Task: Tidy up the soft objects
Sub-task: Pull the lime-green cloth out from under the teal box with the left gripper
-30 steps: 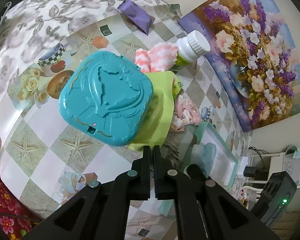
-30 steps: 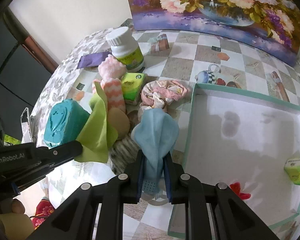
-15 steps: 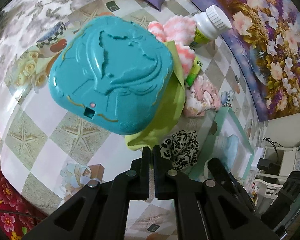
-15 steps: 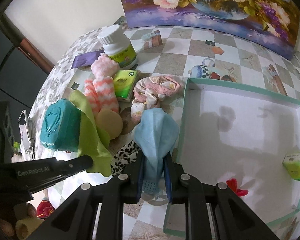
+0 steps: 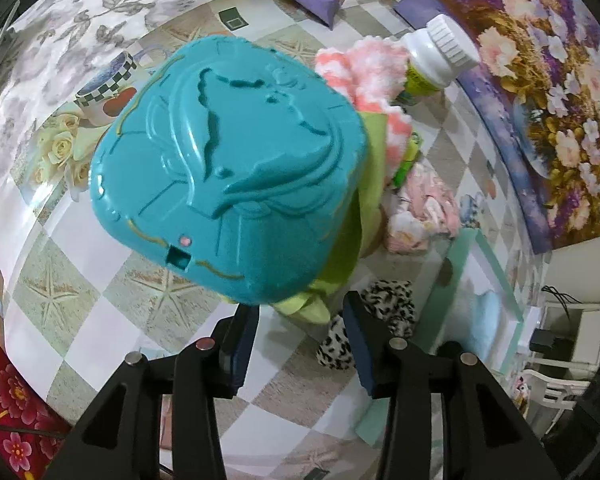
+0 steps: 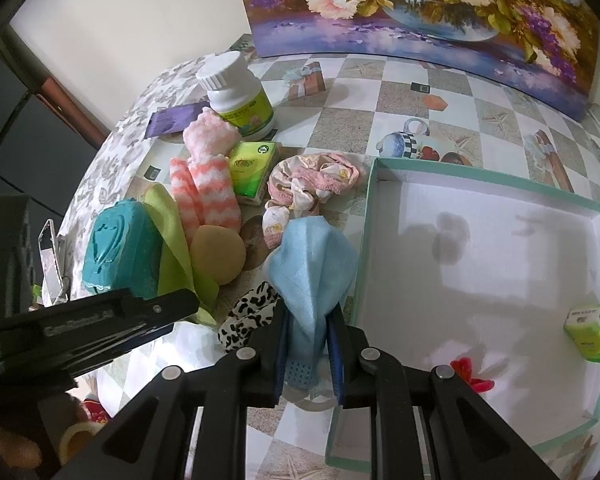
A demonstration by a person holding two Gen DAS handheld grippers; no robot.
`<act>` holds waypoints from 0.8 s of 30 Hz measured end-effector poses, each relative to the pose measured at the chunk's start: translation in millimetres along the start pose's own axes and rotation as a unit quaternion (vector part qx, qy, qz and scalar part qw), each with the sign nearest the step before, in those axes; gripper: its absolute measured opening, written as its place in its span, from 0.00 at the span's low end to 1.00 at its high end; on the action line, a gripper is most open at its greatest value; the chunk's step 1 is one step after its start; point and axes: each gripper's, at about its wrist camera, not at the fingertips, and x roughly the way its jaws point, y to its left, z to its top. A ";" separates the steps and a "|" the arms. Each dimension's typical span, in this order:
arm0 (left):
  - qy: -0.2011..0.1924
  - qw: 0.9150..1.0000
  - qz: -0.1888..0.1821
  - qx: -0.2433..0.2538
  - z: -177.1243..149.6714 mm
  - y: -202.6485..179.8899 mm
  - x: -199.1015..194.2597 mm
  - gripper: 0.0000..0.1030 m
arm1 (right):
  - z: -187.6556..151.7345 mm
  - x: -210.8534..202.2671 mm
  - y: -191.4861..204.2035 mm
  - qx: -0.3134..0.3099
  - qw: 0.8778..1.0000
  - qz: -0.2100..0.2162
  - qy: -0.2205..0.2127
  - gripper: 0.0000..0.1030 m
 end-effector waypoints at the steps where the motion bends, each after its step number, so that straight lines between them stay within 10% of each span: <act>1: 0.000 1.000 0.001 -0.003 0.6 0.4 2.3 0.44 | 0.0 -0.4 -0.3 0.000 1.000 0.001 -0.001 0.19; 9: -0.008 0.999 0.019 -0.026 7.5 7.1 18.1 0.43 | 0.6 -0.7 -3.6 0.003 1.000 0.006 0.000 0.18; 16: -0.005 0.999 0.035 -0.007 5.3 10.1 11.8 0.11 | 1.2 -0.4 -5.5 0.006 1.000 0.007 0.001 0.18; 24: -0.027 0.999 -0.010 0.018 -1.9 3.8 -27.0 0.08 | 3.1 -8.6 -6.9 0.014 1.000 0.013 -0.011 0.18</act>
